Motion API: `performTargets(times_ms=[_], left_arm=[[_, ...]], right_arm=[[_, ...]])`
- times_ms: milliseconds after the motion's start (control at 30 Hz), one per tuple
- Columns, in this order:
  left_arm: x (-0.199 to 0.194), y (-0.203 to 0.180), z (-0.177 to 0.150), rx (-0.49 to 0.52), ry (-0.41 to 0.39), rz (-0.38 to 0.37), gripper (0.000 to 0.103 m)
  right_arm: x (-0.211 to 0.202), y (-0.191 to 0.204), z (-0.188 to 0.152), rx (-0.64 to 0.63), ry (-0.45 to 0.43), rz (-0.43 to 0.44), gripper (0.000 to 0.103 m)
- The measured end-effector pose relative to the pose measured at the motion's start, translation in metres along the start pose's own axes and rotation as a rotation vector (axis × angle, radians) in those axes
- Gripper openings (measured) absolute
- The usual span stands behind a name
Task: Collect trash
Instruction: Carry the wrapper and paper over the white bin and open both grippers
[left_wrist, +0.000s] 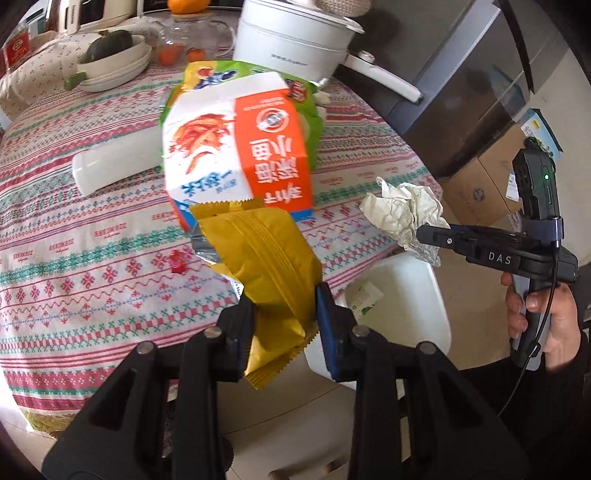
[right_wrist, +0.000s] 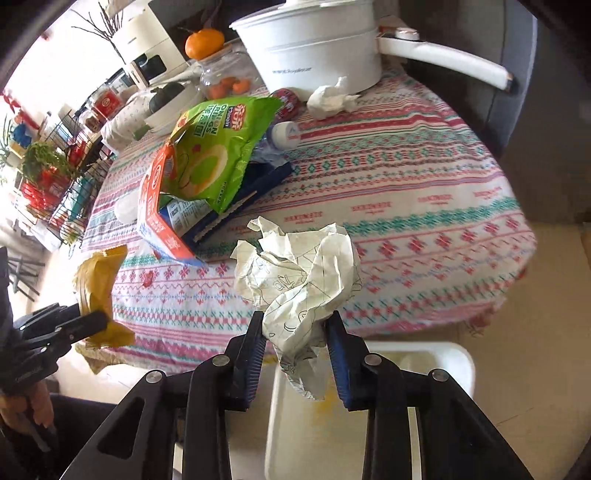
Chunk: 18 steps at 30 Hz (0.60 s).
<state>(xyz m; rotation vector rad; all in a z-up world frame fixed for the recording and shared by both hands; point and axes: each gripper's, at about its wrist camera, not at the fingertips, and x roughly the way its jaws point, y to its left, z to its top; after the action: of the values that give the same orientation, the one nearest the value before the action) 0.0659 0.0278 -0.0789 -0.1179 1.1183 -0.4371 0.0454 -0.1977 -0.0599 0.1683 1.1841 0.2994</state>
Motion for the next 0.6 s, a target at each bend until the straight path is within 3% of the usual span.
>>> performTargets(times_ms=[267,400,600], left_arm=[[0.036,-0.078,-0.017,0.177,0.093,-0.097,0.033],[0.064,-0.117,-0.027,0.26,0.145,-0.12,0.034],[0.102,-0.148,-0.041,0.336,0.202,-0.096,0.035]], right_arm=[[-0.035,-0.042,-0.041,0.062,-0.033,-0.025,0.034],[-0.034,-0.072,-0.06,0.111,-0.002,-0.052,0.034],[-0.033,-0.109,-0.089,0.172,0.033,-0.083,0.034]])
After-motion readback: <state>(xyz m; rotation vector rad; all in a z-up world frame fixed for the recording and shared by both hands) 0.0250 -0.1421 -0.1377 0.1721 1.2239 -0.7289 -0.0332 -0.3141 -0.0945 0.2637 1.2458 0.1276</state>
